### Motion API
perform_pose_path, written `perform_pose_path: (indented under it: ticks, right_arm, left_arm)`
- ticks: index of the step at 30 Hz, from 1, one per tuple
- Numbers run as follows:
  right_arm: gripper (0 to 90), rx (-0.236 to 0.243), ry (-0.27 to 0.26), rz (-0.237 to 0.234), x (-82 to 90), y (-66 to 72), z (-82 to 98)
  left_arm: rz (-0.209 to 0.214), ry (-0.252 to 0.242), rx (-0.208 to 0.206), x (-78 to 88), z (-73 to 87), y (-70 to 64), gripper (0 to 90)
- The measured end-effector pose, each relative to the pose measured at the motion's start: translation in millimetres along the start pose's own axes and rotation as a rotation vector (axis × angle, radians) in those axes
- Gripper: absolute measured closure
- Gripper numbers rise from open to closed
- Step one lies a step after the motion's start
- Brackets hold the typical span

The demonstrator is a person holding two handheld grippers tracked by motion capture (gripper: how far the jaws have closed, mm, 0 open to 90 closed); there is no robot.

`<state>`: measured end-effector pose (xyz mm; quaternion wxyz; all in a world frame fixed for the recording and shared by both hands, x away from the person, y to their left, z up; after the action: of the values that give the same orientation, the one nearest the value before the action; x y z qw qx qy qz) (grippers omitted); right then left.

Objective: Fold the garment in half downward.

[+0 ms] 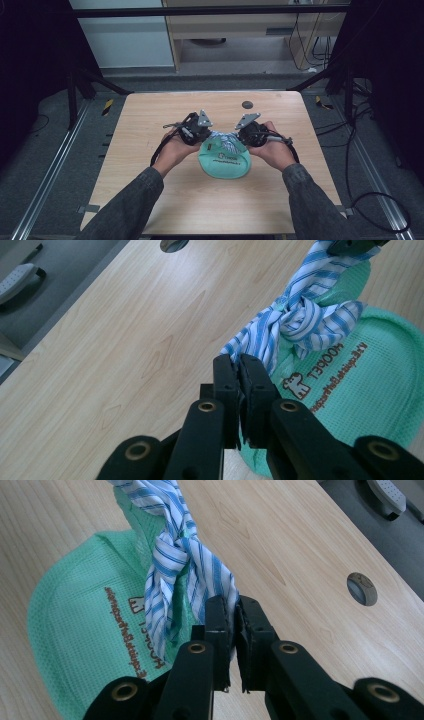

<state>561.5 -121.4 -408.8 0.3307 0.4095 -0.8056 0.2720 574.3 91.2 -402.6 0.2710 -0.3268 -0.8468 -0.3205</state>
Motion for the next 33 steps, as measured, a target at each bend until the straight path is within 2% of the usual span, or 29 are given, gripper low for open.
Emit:
perform_pose_path:
  ticks: [8, 16, 33]
  right_arm:
    - [84.2, 0.029, 0.004, -0.003, 0.3, 9.3, 3.7]
    - [83.8, 0.034, 0.002, -0.016, -1.0, 18.2, 10.7]
    - [83.5, 0.048, 0.010, -0.056, -6.4, 46.3, 29.2]
  left_arm:
    - [0.014, -0.001, 0.005, 0.0, 9.1, -6.1, 87.3]
    - [0.031, -0.004, 0.007, 0.6, 21.0, -14.1, 87.3]
    - [0.072, -0.007, 0.014, 1.4, 46.7, -32.2, 87.3]
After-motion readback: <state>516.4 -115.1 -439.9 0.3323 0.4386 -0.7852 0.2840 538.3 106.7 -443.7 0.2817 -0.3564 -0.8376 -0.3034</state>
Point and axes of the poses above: each handheld gripper's, and its own axes: x roughly backward along the jaws, z roughly out of its underside, y roughly to its left, the point moved 1 cm from there along -x, roughly forward along the jaws, and after that the axes turned 9 degrees about -z, right-handed, at the moved point
